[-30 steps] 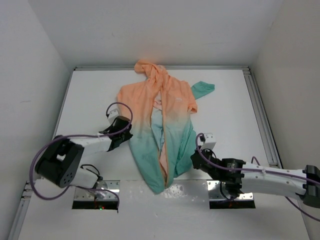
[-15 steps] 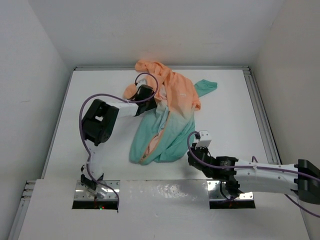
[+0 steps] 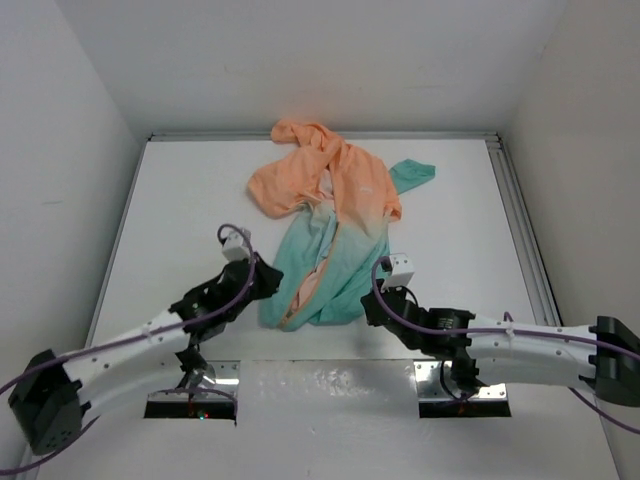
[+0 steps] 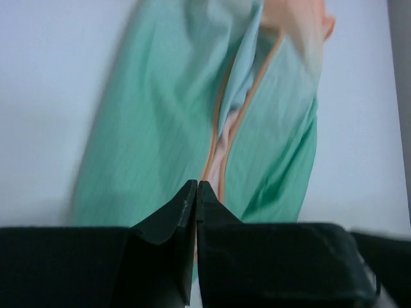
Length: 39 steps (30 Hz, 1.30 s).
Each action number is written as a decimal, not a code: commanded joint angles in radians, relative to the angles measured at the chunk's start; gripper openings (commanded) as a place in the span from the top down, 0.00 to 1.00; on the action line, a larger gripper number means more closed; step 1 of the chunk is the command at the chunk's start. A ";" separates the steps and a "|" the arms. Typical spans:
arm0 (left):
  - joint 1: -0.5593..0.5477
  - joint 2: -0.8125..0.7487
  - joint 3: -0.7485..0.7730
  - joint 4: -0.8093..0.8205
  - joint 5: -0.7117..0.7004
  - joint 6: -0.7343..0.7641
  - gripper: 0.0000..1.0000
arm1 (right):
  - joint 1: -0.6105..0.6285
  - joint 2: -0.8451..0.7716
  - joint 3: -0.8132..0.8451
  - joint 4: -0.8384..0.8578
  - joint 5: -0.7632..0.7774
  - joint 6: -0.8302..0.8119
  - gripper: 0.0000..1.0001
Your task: Zip up the jacket
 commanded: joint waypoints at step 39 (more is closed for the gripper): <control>-0.139 -0.272 -0.358 -0.157 0.117 -0.367 0.63 | 0.002 -0.143 -0.005 -0.090 -0.008 -0.005 1.00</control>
